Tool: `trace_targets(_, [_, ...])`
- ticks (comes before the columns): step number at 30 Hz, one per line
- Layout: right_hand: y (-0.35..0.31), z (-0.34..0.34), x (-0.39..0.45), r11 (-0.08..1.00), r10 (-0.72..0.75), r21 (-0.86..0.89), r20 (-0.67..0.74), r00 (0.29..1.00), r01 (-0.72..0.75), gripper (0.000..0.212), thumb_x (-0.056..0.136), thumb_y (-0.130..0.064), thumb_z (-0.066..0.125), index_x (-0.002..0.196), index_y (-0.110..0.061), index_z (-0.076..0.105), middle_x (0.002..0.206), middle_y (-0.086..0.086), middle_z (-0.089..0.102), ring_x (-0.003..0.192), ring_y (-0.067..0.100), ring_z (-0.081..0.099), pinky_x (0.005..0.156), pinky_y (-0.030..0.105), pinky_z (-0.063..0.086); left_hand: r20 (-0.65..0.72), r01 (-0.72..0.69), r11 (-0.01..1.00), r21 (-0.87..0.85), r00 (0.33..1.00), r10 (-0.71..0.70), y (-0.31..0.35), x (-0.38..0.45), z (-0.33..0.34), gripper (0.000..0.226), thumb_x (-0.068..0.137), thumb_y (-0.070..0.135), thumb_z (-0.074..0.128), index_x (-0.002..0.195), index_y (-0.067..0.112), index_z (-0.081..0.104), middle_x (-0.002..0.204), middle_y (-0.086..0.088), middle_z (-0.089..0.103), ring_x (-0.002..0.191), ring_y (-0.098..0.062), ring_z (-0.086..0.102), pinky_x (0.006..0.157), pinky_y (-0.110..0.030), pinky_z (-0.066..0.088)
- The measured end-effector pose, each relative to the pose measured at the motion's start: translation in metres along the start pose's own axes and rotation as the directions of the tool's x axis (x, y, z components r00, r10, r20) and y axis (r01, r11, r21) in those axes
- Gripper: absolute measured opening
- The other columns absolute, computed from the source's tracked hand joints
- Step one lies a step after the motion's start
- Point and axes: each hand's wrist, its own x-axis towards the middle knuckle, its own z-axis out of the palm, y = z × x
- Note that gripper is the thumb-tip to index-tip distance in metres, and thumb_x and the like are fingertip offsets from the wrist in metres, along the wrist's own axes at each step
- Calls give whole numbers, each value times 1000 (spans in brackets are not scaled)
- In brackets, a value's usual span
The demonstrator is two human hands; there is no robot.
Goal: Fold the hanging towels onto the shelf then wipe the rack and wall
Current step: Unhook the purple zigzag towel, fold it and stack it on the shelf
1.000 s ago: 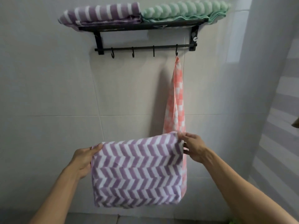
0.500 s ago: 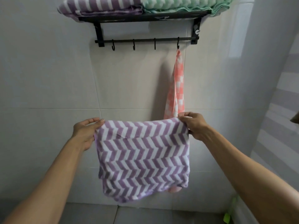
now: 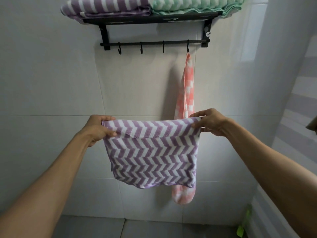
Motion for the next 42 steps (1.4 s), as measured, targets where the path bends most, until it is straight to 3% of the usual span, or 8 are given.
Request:
trace_targets(9, [2, -8, 4, 942, 14, -336, 77, 997, 12, 19, 88, -11, 77, 106, -6, 73, 116, 8, 70, 114, 26, 64, 96, 42, 56, -38, -58, 932, 359, 996, 77, -8, 14, -12, 24, 69, 17, 90, 89, 16, 77, 94, -9, 74, 94, -30, 69, 88, -39, 56])
trace_targets(13, [-10, -21, -5, 987, -102, 139, 210, 972, 74, 42, 83, -17, 78, 123, -12, 65, 124, 7, 71, 116, 26, 66, 101, 48, 52, 19, -112, 974, -199, 993, 118, 18, 5, -32, 50, 75, 22, 84, 120, 9, 66, 114, -11, 73, 102, -29, 71, 87, -42, 58])
trace_targets(16, [35, 7, -12, 1000, 19, -21, 339, 941, -13, 65, 70, -11, 86, 128, -18, 59, 128, 5, 68, 117, 27, 66, 99, 49, 55, 110, 81, 975, -205, 992, -60, -20, -17, -13, 82, 48, 44, 96, 116, 6, 69, 107, -12, 76, 96, -31, 74, 85, -47, 60])
trace_targets(22, [80, 31, -11, 950, 69, 276, 265, 962, -144, 103, 37, -53, 100, 123, -7, 66, 123, 11, 72, 109, 29, 71, 94, 46, 57, 21, 157, 919, -360, 987, -160, -35, -13, -13, 48, 77, 35, 83, 106, -1, 70, 101, -22, 74, 81, -31, 74, 70, -43, 62])
trace_targets(25, [90, 39, -17, 950, 115, 227, 383, 917, -214, 95, 55, -42, 98, 135, -12, 56, 128, 12, 69, 116, 34, 67, 105, 56, 49, 194, 226, 948, -226, 964, -184, -45, -22, -14, 82, 45, 45, 97, 106, -4, 72, 100, -22, 75, 88, -37, 74, 73, -46, 62])
trace_targets(30, [98, 45, -23, 834, 87, 475, 391, 916, -282, 77, 74, -50, 81, 131, -1, 64, 125, 23, 68, 111, 40, 66, 106, 55, 47, 206, 322, 875, -362, 943, -262, -51, -24, -7, 56, 77, 42, 78, 108, -4, 71, 110, -26, 71, 93, -37, 70, 87, -47, 57])
trace_targets(38, [109, 44, -33, 721, 109, 592, 417, 903, -360, 51, 93, -36, 64, 127, 2, 64, 122, 25, 67, 102, 39, 69, 93, 52, 57, 287, 403, 841, -362, 906, -310, -66, -30, 6, 51, 75, 27, 83, 115, -2, 70, 113, -27, 70, 94, -40, 70, 88, -55, 56])
trace_targets(42, [116, 42, -37, 780, 182, 484, 431, 884, -397, 59, 74, -9, 74, 128, 10, 62, 128, 31, 63, 105, 43, 68, 93, 55, 56, 362, 391, 882, -261, 887, -286, -77, -38, 15, 59, 67, 10, 88, 120, -2, 65, 113, -28, 70, 89, -40, 73, 76, -51, 59])
